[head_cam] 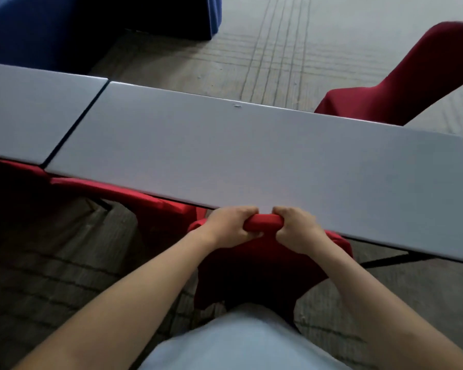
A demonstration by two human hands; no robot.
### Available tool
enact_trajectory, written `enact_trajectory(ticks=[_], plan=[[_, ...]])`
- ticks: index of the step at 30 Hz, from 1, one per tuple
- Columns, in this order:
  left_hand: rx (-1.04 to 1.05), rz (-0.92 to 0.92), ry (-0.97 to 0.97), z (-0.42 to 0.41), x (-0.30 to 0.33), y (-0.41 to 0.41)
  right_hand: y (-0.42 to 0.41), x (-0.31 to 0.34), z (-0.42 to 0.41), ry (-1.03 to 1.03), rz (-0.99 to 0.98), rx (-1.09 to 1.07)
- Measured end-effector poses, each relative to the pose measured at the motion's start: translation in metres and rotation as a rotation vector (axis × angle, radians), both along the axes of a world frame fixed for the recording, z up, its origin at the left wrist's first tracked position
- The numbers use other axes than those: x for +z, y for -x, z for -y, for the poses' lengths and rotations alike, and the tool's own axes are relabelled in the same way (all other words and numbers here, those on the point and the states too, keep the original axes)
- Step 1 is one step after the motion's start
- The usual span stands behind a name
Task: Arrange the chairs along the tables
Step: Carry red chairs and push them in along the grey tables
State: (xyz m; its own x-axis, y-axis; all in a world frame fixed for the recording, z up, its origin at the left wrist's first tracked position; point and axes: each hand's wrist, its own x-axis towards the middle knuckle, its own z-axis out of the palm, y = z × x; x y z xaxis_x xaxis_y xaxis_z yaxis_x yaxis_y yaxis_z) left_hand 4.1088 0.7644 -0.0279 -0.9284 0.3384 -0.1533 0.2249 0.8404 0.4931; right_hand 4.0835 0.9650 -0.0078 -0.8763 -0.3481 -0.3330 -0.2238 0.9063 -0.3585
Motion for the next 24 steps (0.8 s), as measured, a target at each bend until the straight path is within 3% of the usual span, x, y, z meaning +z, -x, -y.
enact_trajectory(ticks=[10, 24], plan=[[-0.055, 0.022, -0.078, 0.013, -0.009, 0.041, 0.033, 0.0, 0.011, -0.022, 0.034, -0.046], [-0.193, 0.002, -0.058, 0.038, -0.003, -0.023, -0.033, 0.002, 0.033, -0.056, -0.03, 0.019]])
